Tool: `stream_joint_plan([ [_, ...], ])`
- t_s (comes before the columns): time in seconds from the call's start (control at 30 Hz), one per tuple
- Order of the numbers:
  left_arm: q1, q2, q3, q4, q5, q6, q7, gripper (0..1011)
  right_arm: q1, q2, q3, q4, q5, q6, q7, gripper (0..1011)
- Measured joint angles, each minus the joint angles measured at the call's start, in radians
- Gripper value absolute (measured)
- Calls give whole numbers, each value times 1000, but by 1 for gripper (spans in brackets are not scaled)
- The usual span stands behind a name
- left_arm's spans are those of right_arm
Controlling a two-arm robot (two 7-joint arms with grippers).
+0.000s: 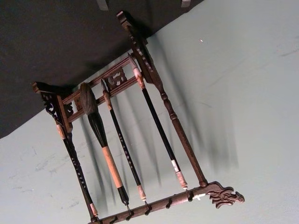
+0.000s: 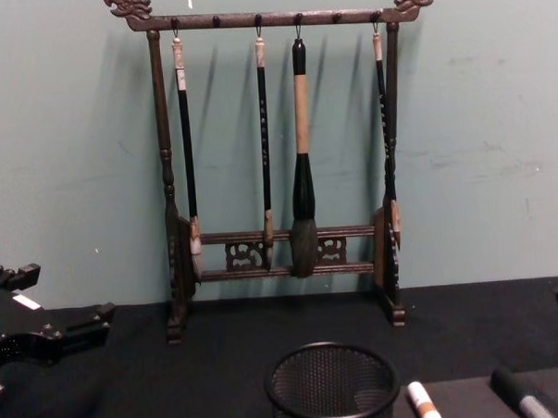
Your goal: Pick up the water-based marker from the table and place it into the pen holder.
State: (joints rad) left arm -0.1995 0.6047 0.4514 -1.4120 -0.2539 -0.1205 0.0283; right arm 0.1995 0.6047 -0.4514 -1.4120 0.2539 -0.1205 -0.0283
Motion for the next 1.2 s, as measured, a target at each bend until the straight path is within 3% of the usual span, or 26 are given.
stream_joint_plan([
  [0.3, 0, 0, 0, 0, 0, 0, 0, 1001, -22, 5, 35, -43, 28, 54, 22, 1003],
  [0.67, 0, 0, 0, 0, 0, 0, 0, 1001, -47, 6, 97, -138, 137, 250, 91, 1002],
  [0.97, 0, 0, 0, 0, 0, 0, 0, 1001, -12, -13, 81, -162, 152, 393, 141, 1002],
  [1.2, 0, 0, 0, 0, 0, 0, 0, 1001, 33, -56, 56, -146, 144, 499, 162, 1003],
])
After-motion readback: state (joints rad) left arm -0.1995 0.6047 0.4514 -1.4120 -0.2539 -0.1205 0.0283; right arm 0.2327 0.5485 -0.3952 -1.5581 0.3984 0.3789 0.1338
